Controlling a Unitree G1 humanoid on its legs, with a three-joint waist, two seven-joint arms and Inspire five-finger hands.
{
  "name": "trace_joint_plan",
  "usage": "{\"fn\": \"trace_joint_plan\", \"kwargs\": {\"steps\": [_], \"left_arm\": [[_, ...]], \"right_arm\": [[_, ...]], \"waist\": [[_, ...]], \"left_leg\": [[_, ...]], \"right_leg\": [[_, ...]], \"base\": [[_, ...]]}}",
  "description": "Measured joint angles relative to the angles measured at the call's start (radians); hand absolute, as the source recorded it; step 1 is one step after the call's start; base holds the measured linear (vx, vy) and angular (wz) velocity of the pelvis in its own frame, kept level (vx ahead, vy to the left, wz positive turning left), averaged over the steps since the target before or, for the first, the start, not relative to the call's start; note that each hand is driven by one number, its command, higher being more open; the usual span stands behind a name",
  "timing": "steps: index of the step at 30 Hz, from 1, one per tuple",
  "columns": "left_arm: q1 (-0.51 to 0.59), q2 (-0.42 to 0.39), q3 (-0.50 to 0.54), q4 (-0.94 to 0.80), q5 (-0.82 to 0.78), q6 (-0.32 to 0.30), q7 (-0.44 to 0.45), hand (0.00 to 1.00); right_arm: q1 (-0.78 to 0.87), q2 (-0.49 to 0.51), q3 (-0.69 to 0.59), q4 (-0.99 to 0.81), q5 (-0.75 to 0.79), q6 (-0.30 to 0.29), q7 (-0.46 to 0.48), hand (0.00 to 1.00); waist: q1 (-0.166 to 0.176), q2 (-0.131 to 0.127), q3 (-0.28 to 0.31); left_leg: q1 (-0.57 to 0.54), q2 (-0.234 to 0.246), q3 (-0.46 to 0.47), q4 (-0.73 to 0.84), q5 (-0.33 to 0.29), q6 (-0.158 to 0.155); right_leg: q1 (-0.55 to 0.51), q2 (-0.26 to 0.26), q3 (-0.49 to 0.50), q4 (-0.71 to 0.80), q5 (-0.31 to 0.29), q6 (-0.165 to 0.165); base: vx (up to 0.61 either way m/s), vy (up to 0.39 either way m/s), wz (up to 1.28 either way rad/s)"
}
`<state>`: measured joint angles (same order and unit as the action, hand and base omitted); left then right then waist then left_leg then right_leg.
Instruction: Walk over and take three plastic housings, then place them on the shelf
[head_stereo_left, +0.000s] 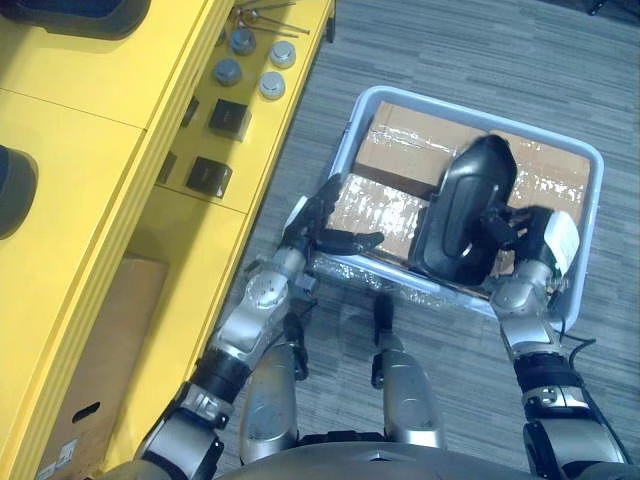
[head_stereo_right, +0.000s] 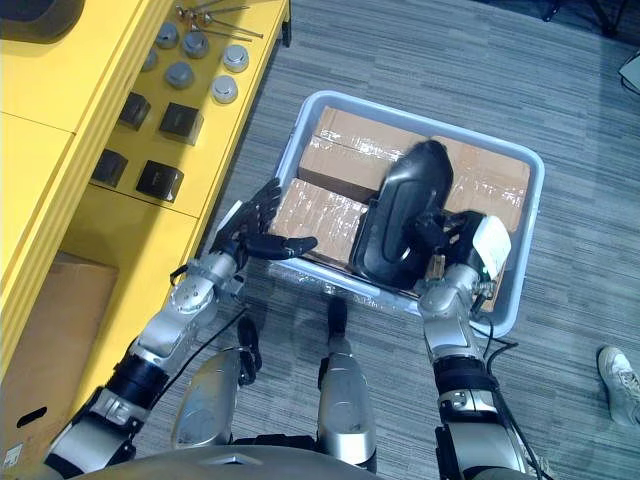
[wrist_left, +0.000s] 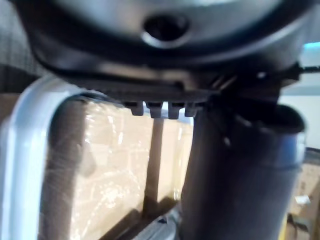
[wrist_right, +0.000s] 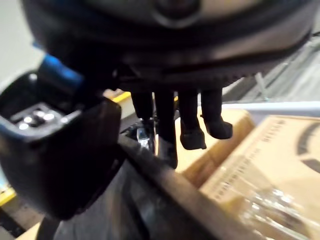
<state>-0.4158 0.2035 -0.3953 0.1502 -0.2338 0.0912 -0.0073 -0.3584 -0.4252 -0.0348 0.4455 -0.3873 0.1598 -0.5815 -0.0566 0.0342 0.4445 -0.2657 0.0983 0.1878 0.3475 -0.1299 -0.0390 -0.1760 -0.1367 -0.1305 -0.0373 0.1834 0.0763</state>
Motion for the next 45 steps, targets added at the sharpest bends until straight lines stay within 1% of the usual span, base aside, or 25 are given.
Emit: {"fn": "trace_joint_plan", "kwargs": {"steps": [3, 4, 7, 9, 11, 14, 18, 20, 23, 24, 26, 27, 30, 31, 33, 34, 38, 45], "left_arm": [[-0.086, 0.006, -0.029, 0.035, 0.016, 0.015, -0.017, 1.00], [-0.143, 0.011, -0.042, 0.077, 0.018, 0.028, -0.027, 1.00], [-0.226, 0.026, -0.071, 0.150, 0.018, 0.072, -0.037, 1.00], [-0.247, 0.031, -0.085, 0.181, 0.018, 0.097, -0.046, 1.00], [-0.280, 0.037, -0.111, 0.240, 0.019, 0.121, -0.050, 1.00], [-0.307, 0.038, -0.138, 0.287, 0.019, 0.153, -0.049, 1.00], [-0.337, 0.032, -0.146, 0.316, 0.009, 0.165, -0.033, 1.00], [-0.349, 0.028, -0.146, 0.329, -0.001, 0.171, -0.009, 1.00], [-0.371, 0.015, -0.142, 0.366, -0.044, 0.172, 0.048, 1.00], [-0.371, 0.011, -0.134, 0.378, -0.077, 0.171, 0.074, 1.00], [-0.372, 0.005, -0.113, 0.399, -0.145, 0.167, 0.097, 1.00], [-0.372, 0.002, -0.085, 0.425, -0.280, 0.157, 0.112, 1.00], [-0.371, 0.001, -0.056, 0.453, -0.418, 0.140, 0.113, 1.00], [-0.371, 0.000, -0.051, 0.474, -0.492, 0.122, 0.110, 1.00], [-0.370, 0.000, -0.047, 0.493, -0.572, 0.114, 0.103, 1.00], [-0.369, -0.004, -0.034, 0.514, -0.646, 0.105, 0.089, 1.00], [-0.366, -0.008, -0.024, 0.551, -0.773, 0.101, 0.067, 1.00], [-0.358, -0.013, -0.035, 0.587, -0.933, 0.102, 0.038, 1.00]], "right_arm": [[-0.035, -0.040, 0.030, -0.014, -0.017, -0.001, 0.018, 0.00], [-0.061, -0.061, 0.047, -0.024, -0.039, -0.009, 0.036, 0.00], [-0.114, -0.092, 0.092, -0.027, -0.064, -0.040, 0.080, 0.00], [-0.124, -0.092, 0.112, -0.027, -0.079, -0.052, 0.100, 0.00], [-0.131, -0.092, 0.148, -0.027, -0.081, -0.069, 0.129, 0.00], [-0.137, -0.092, 0.207, -0.027, -0.109, -0.091, 0.140, 0.00], [-0.146, -0.092, 0.251, -0.023, -0.117, -0.115, 0.140, 0.00], [-0.161, -0.092, 0.271, -0.019, -0.117, -0.132, 0.140, 0.00], [-0.182, -0.092, 0.285, -0.017, -0.117, -0.156, 0.134, 0.00], [-0.192, -0.092, 0.289, -0.017, -0.117, -0.160, 0.132, 0.00], [-0.207, -0.091, 0.292, -0.011, -0.117, -0.170, 0.128, 0.00], [-0.209, -0.087, 0.291, -0.011, -0.117, -0.171, 0.113, 0.00], [-0.209, -0.077, 0.290, -0.011, -0.117, -0.171, 0.103, 0.00], [-0.208, -0.069, 0.288, -0.011, -0.117, -0.171, 0.097, 0.00], [-0.208, -0.051, 0.282, -0.011, -0.118, -0.171, 0.093, 0.00], [-0.208, -0.030, 0.274, -0.011, -0.118, -0.172, 0.093, 0.00], [-0.206, 0.002, 0.274, -0.008, -0.119, -0.176, 0.092, 0.00], [-0.202, 0.011, 0.276, -0.008, -0.121, -0.189, 0.091, 0.00]], "waist": [[-0.001, 0.000, 0.000], [-0.006, -0.002, 0.000], [-0.008, -0.008, 0.001], [-0.009, -0.014, -0.002], [-0.007, -0.032, 0.000], [-0.006, -0.051, -0.002], [0.000, -0.053, -0.002], [0.000, -0.054, -0.001], [-0.001, -0.056, -0.002], [-0.001, -0.061, -0.001], [-0.003, -0.071, 0.000], [-0.003, -0.083, -0.001], [-0.005, -0.097, 0.000], [-0.006, -0.101, 0.000], [-0.009, -0.103, 0.000], [-0.010, -0.105, 0.001], [-0.010, -0.107, 0.002], [-0.022, -0.116, 0.003]], "left_leg": [[0.000, 0.001, 0.003, 0.001, 0.000, 0.000], [0.000, 0.002, 0.008, 0.002, -0.001, 0.000], [0.000, 0.015, 0.028, 0.016, -0.013, -0.004], [-0.001, 0.025, 0.032, 0.026, -0.021, -0.006], [-0.004, 0.036, 0.036, 0.035, -0.028, -0.011], [-0.006, 0.042, 0.042, 0.035, -0.030, -0.014], [-0.010, 0.047, 0.043, 0.035, -0.030, -0.014], [-0.011, 0.046, 0.043, 0.035, -0.030, -0.014], [-0.023, 0.043, 0.037, 0.040, -0.030, -0.014], [-0.023, 0.044, 0.036, 0.040, -0.030, -0.014], [-0.023, 0.043, 0.036, 0.040, -0.030, -0.014], [-0.023, 0.042, 0.035, 0.041, -0.029, -0.013], [-0.023, 0.039, 0.034, 0.041, -0.029, -0.012], [-0.022, 0.035, 0.033, 0.039, -0.027, -0.009], [-0.021, 0.033, 0.033, 0.036, -0.025, -0.007], [-0.021, 0.032, 0.033, 0.035, -0.024, -0.006], [-0.013, 0.032, 0.035, 0.032, -0.024, -0.005], [-0.006, 0.032, 0.037, 0.030, -0.023, -0.005]], "right_leg": [[0.000, 0.000, 0.004, -0.004, 0.004, -0.001], [0.000, 0.001, 0.008, -0.007, 0.007, 0.000], [-0.001, 0.009, 0.026, -0.017, 0.016, -0.001], [0.000, 0.016, 0.031, -0.017, 0.016, -0.002], [-0.002, 0.026, 0.035, -0.018, 0.017, -0.004], [-0.008, 0.030, 0.042, -0.018, 0.017, -0.005], [-0.011, 0.030, 0.043, -0.017, 0.017, -0.006], [-0.012, 0.031, 0.043, -0.017, 0.017, -0.006], [-0.017, 0.034, 0.039, -0.017, 0.018, -0.008], [-0.018, 0.035, 0.039, -0.017, 0.019, -0.009], [-0.018, 0.035, 0.040, -0.017, 0.019, -0.009], [-0.019, 0.035, 0.040, -0.017, 0.019, -0.009], [-0.019, 0.033, 0.040, -0.017, 0.019, -0.010], [-0.019, 0.030, 0.040, -0.017, 0.019, -0.010], [-0.019, 0.028, 0.040, -0.017, 0.019, -0.010], [-0.019, 0.028, 0.041, -0.016, 0.019, -0.010], [-0.014, 0.028, 0.046, -0.016, 0.018, -0.011], [-0.010, 0.028, 0.051, -0.014, 0.016, -0.014]], "base": [[0.00, 0.000, -0.06], [0.00, 0.000, -0.08], [-0.02, -0.006, -0.19], [-0.02, -0.020, -0.15], [-0.02, -0.037, -0.09], [-0.02, -0.033, -0.08], [-0.04, -0.020, -0.01], [-0.04, -0.016, 0.00], [-0.05, -0.021, 0.04], [-0.04, -0.019, 0.00], [-0.05, -0.017, -0.01], [-0.04, -0.012, 0.01], [-0.03, -0.005, 0.01], [-0.04, 0.000, 0.03], [-0.04, 0.003, 0.03], [0.00, 0.000, 0.00], [-0.01, 0.000, -0.01], [0.00, 0.000, -0.01]]}}
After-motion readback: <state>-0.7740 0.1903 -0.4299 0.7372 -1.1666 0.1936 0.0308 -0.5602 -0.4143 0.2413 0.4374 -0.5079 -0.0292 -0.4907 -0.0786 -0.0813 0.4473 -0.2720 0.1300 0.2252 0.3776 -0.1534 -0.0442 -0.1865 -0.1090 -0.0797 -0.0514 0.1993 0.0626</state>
